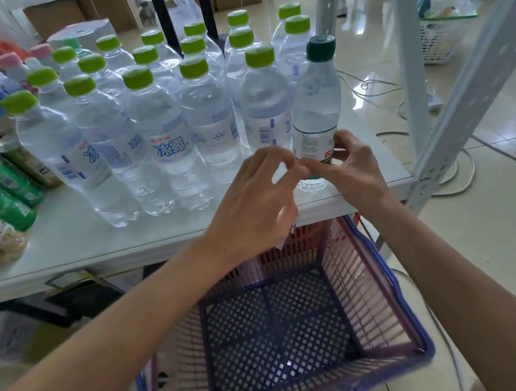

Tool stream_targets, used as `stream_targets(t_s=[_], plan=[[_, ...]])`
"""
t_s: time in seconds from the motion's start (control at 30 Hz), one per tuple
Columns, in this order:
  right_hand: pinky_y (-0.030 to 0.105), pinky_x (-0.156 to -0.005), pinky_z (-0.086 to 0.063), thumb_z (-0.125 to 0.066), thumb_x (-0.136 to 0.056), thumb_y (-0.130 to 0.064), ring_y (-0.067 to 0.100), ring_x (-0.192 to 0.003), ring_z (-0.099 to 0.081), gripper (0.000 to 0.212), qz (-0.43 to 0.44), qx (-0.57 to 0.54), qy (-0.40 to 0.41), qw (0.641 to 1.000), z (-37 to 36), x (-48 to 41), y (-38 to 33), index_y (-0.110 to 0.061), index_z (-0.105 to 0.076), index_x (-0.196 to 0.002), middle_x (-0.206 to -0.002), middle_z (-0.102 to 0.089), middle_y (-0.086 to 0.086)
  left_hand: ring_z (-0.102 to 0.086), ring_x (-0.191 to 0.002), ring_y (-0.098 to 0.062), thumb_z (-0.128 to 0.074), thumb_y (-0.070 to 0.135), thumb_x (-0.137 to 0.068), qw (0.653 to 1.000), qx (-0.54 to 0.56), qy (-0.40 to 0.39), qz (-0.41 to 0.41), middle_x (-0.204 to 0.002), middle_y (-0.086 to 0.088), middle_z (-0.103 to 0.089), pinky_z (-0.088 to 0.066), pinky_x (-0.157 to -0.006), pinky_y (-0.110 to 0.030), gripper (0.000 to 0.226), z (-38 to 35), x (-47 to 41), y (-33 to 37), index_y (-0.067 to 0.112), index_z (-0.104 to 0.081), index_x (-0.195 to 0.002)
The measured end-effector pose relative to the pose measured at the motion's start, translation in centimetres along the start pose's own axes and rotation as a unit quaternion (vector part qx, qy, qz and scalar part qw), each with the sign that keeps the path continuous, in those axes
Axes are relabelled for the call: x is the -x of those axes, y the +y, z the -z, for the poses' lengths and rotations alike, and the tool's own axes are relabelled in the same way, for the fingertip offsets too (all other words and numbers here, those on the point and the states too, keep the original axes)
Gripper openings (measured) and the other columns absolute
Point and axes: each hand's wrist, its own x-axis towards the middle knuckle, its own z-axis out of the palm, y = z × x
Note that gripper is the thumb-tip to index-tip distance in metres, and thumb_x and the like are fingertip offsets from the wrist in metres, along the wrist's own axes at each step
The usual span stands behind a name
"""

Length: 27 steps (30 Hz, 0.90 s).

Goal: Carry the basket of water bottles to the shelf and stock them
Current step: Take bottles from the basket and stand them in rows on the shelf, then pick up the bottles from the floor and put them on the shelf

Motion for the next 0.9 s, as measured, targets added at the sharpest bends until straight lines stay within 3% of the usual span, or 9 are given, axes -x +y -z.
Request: stream_targets(t_s=[0.2,0.3,0.4,0.47,0.53,0.6,0.7,0.77,0.9], plan=[[0.022,-0.089,-0.057,-0.092,-0.064,-0.050,-0.003,-0.101,-0.067,0.074,-0.004,0.021,-0.008,1.000,0.2,-0.1,-0.3,-0.018,-0.063,-0.124,-0.108,-0.071,-0.014,-0.050,-0.110,-0.019,-0.067,0.011,-0.081,0.995,-0.002,-0.049,0.091,-0.124,-0.006,-0.050,-0.049,-0.092,-0.029,0.056,-1.5,0.2,0.6,0.008,-0.053,-0.135],[0.016,-0.085,-0.055,-0.089,-0.066,-0.053,0.005,-0.102,-0.069,0.077,0.002,0.056,-0.016,0.998,0.3,0.2,-1.1,-0.016,-0.063,-0.129,-0.115,-0.073,-0.008,-0.045,-0.118,-0.020,-0.066,0.010,-0.078,0.992,0.008,-0.073,0.102,-0.132,-0.005,-0.044,-0.047,-0.100,-0.028,0.064,-1.7,0.2,0.5,0.008,-0.047,-0.139],[0.012,-0.071,-0.044,-0.084,-0.073,-0.054,0.014,-0.102,-0.065,0.074,-0.025,0.146,-0.058,0.987,0.6,0.7,-3.0,-0.015,-0.061,-0.132,-0.116,-0.071,-0.002,-0.039,-0.125,-0.019,-0.063,0.010,-0.077,0.987,0.036,-0.108,0.114,-0.137,-0.004,-0.037,-0.041,-0.105,-0.026,0.071,-1.6,1.1,0.4,0.011,-0.039,-0.143],[0.022,-0.066,-0.042,-0.081,-0.077,-0.058,0.018,-0.091,-0.063,0.069,-0.074,0.275,-0.115,0.952,1.1,1.3,-4.7,-0.014,-0.064,-0.127,-0.105,-0.070,0.000,-0.040,-0.122,-0.015,-0.062,0.011,-0.080,0.980,0.076,-0.114,0.142,-0.132,-0.002,-0.039,-0.040,-0.100,-0.022,0.062,-1.2,2.1,0.1,0.013,-0.041,-0.139],[0.030,-0.060,-0.047,-0.081,-0.077,-0.058,0.020,-0.073,-0.066,0.060,-0.134,0.400,-0.182,0.888,1.7,2.1,-6.6,-0.008,-0.067,-0.106,-0.083,-0.071,0.002,-0.047,-0.109,-0.013,-0.060,0.011,-0.083,0.972,0.114,-0.123,0.163,-0.118,0.000,-0.047,-0.043,-0.092,-0.021,0.044,-0.4,3.4,-0.6,0.013,-0.050,-0.126],[0.033,-0.062,-0.060,-0.081,-0.077,-0.056,0.020,-0.066,-0.075,0.050,-0.178,0.412,-0.293,0.844,1.5,3.0,-8.3,-0.009,-0.070,-0.091,-0.070,-0.077,0.003,-0.054,-0.087,-0.013,-0.059,0.010,-0.085,0.960,0.151,-0.151,0.183,-0.098,0.003,-0.057,-0.048,-0.078,-0.024,0.022,0.7,5.1,-1.7,0.013,-0.059,-0.107],[0.028,-0.061,-0.062,-0.076,-0.084,-0.054,0.012,-0.064,-0.077,0.044,-0.119,0.407,-0.415,0.805,-1.6,4.3,-9.7,-0.011,-0.076,-0.084,-0.068,-0.079,-0.003,-0.062,-0.074,-0.010,-0.061,0.012,-0.084,0.933,0.191,-0.181,0.245,-0.080,0.006,-0.066,-0.054,-0.070,-0.029,0.006,2.2,8.0,-3.3,0.015,-0.067,-0.086],[0.028,-0.059,-0.059,-0.074,-0.084,-0.057,0.013,-0.064,-0.074,0.043,-0.038,0.420,-0.419,0.804,-4.8,5.3,-9.8,-0.014,-0.076,-0.083,-0.070,-0.078,-0.002,-0.061,-0.069,-0.005,-0.062,0.013,-0.084,0.920,0.192,-0.187,0.287,-0.075,0.008,-0.066,-0.051,-0.065,-0.025,0.007,2.8,9.8,-4.2,0.015,-0.068,-0.082],[0.036,-0.080,-0.060,-0.069,-0.089,-0.055,0.018,-0.073,-0.071,0.038,0.032,0.407,-0.440,0.800,-9.9,6.8,-9.2,-0.018,-0.074,-0.082,-0.079,-0.076,0.002,-0.054,-0.060,0.002,-0.063,0.011,-0.085,0.895,0.198,-0.168,0.363,-0.068,0.011,-0.061,-0.039,-0.059,-0.013,0.006,3.8,12.4,-5.9,0.012,-0.069,-0.082]])
